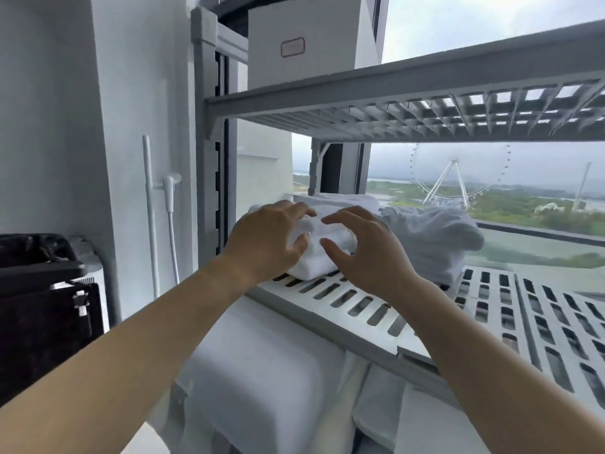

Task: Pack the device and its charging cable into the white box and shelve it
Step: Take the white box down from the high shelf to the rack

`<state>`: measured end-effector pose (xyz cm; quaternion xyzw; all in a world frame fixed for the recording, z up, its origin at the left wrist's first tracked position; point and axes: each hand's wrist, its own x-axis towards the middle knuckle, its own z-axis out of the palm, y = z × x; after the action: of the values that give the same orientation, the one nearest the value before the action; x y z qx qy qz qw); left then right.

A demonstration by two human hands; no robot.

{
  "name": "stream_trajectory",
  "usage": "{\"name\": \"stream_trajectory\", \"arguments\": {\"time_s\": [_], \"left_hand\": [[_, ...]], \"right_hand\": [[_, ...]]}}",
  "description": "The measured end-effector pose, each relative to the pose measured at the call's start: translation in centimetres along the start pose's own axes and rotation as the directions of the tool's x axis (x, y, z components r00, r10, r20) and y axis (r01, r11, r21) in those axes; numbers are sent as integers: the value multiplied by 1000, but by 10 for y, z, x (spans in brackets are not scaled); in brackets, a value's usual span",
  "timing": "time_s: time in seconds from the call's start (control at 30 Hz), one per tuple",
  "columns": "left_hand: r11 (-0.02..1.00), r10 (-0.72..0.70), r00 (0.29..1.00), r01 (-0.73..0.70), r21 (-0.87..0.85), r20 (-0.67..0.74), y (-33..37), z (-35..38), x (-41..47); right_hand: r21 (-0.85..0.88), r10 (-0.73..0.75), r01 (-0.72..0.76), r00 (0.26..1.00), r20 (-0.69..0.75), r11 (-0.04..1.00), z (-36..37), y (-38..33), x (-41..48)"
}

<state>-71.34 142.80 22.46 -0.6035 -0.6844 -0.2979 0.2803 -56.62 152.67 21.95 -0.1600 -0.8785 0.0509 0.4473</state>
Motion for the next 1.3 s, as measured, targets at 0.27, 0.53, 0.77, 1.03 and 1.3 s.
{"name": "stream_trajectory", "arguments": {"time_s": [0.27,0.53,0.77,1.03,1.3], "left_hand": [[998,64,998,-64,6,-20,-72,-37,17],[984,165,982,-158,86,-87,-147,-68,21],[977,212,967,-211,28,-139,-164,-73,46],[965,257,940,-261,14,-223,-160,-76,85],[955,286,914,-295,13,-289,-151,-72,130]], "right_hand": [[-45,-10,5,993,-119,999,40,-44,58],[-108,-38,18,982,-187,994,82,-86,102],[-191,-61,18,972,-225,981,83,-96,125],[-217,-66,12,968,-242,976,61,-89,153],[-253,-143,67,944,-298,965,35,-75,184]]}}
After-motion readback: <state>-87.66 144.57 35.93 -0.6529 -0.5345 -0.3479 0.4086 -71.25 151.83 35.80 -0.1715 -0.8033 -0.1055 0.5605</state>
